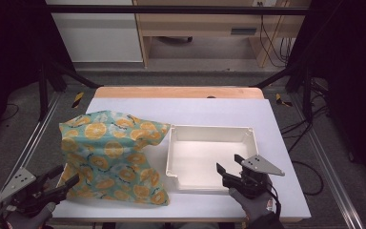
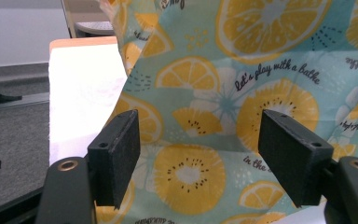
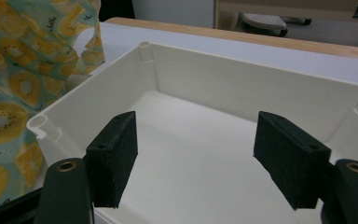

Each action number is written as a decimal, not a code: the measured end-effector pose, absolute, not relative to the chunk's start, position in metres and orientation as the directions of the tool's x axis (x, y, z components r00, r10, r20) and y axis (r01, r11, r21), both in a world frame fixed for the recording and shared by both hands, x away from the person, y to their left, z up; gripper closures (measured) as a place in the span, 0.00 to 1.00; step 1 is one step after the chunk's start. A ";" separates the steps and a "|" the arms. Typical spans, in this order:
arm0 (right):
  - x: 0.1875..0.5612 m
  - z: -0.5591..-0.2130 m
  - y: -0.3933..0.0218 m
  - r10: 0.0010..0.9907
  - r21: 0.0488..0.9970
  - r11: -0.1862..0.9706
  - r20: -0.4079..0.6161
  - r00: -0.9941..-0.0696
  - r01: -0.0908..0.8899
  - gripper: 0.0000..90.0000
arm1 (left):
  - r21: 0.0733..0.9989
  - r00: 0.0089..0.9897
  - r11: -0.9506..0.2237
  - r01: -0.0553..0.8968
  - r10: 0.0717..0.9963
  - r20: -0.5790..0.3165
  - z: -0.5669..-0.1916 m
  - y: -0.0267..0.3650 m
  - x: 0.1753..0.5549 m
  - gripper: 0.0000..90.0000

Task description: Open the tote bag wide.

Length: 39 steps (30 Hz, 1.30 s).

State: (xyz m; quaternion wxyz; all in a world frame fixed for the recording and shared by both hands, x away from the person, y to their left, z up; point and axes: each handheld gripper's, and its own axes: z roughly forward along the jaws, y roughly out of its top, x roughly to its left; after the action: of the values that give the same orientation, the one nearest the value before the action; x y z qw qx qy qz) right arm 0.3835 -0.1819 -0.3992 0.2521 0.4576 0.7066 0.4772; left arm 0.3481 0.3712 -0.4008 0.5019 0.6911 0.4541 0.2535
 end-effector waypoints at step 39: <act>0.387 -0.365 -0.105 0.780 0.937 0.138 0.096 -0.618 0.320 0.45 | 0.942 0.477 -0.095 0.322 0.876 -0.074 -0.369 0.365 0.348 0.35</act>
State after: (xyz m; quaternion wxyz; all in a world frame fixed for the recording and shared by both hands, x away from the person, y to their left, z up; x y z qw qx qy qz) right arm 0.3870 -0.1055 -0.3650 0.2150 0.3806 0.7230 0.5349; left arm 0.3481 0.3648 -0.3690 0.5134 0.6891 0.4344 0.2698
